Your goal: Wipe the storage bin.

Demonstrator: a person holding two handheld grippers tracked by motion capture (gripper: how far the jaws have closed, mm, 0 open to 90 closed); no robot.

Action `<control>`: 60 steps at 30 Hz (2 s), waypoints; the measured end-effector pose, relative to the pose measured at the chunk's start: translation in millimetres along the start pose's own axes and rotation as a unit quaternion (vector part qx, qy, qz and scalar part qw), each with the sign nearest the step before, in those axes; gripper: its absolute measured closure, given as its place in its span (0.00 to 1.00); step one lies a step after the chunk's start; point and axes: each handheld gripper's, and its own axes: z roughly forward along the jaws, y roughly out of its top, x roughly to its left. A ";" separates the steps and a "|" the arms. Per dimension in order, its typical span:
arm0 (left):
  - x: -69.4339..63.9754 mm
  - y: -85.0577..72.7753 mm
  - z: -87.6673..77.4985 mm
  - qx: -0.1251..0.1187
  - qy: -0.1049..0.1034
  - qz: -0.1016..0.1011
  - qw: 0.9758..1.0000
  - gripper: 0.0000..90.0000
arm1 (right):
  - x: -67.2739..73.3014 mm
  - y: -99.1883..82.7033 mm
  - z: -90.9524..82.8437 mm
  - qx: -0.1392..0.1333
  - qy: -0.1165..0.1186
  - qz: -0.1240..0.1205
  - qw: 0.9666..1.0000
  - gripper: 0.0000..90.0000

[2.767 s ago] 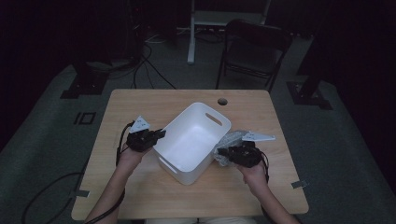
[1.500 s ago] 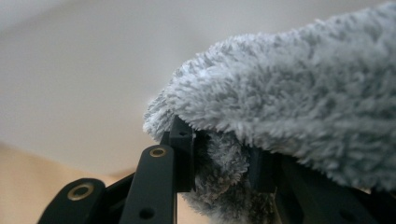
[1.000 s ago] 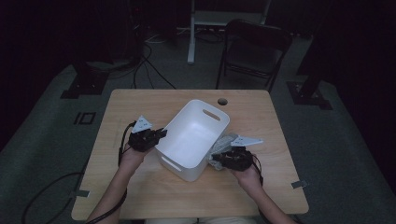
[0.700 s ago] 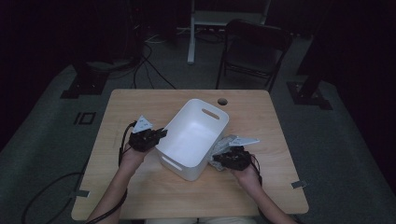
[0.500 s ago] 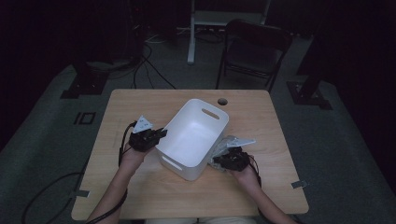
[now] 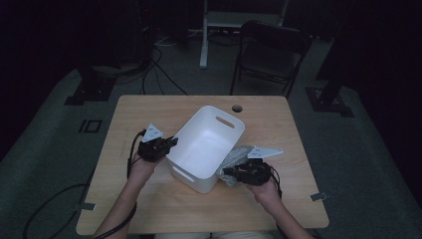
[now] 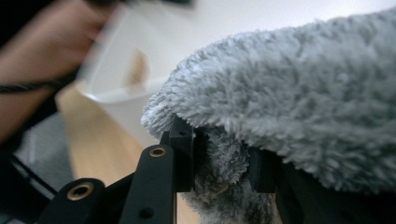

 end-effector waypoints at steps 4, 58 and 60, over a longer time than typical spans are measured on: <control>1.2 -0.3 -0.2 0.000 -0.010 -0.001 1.000 0.93 | 4.5 -4.0 8.6 0.005 -0.015 -0.012 1.000 0.76; -4.0 -1.2 1.8 -0.010 0.021 -0.016 1.000 0.92 | -3.0 -41.5 49.3 0.131 -0.037 0.006 0.991 0.75; -4.4 -1.3 1.6 -0.010 0.022 -0.014 1.000 0.92 | 7.5 -35.5 41.4 0.115 -0.017 0.000 0.993 0.75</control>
